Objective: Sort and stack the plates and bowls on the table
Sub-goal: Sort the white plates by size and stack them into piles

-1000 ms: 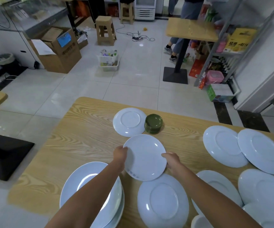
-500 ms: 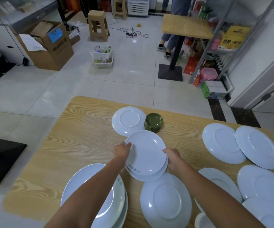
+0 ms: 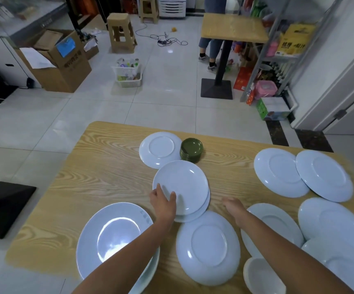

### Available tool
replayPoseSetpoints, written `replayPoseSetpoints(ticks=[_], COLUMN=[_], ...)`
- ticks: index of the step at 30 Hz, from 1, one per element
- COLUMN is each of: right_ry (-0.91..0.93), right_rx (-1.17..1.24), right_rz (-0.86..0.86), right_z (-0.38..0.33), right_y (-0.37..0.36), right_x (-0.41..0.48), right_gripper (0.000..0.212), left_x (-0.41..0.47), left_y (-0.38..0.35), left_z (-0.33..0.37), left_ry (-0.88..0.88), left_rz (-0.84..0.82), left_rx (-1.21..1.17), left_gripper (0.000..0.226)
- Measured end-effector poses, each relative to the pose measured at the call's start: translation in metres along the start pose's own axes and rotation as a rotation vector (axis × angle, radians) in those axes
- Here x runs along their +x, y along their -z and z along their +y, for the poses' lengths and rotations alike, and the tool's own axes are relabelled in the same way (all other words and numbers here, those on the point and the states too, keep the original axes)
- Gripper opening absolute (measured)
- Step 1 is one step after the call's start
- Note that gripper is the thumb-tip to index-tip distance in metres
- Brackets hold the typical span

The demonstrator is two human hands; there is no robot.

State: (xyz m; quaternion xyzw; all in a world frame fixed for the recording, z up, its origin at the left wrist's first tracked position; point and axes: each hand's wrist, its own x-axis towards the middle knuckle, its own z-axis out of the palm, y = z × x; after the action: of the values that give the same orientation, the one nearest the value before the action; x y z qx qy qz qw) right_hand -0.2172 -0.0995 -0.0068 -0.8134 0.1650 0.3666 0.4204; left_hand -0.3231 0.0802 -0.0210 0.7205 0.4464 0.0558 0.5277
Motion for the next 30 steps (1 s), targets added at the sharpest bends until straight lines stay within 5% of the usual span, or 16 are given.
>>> replayPoseSetpoints(ticks=[7, 10, 13, 17, 22, 30], right_ry=[0.060, 0.083, 0.121, 0.134, 0.104, 0.061], right_rx=[-0.153, -0.219, -0.283, -0.345, -0.359, -0.273], right_rz=[-0.125, -0.151, -0.183, -0.191, -0.241, -0.275], right_z=[0.029, 0.036, 0.040, 0.043, 0.044, 0.042], right_y=[0.016, 0.016, 0.015, 0.014, 0.010, 0.007], right_x=[-0.007, -0.011, -0.012, -0.015, -0.015, -0.021], right_gripper=[0.030, 0.032, 0.032, 0.012, 0.045, 0.010], left_x=[-0.072, -0.100, -0.119, -0.126, -0.131, -0.140], left_y=[-0.026, -0.041, -0.051, -0.046, -0.028, -0.014], left_z=[-0.028, -0.033, -0.031, -0.032, -0.036, -0.037], left_ry=[0.038, 0.202, 0.497, 0.664, 0.776, 0.775], left_rz=[0.005, 0.042, 0.024, 0.031, -0.009, 0.049], left_rx=[0.198, 0.249, 0.151, -0.087, -0.313, -0.490], left_gripper=[0.062, 0.052, 0.060, 0.054, 0.056, 0.044])
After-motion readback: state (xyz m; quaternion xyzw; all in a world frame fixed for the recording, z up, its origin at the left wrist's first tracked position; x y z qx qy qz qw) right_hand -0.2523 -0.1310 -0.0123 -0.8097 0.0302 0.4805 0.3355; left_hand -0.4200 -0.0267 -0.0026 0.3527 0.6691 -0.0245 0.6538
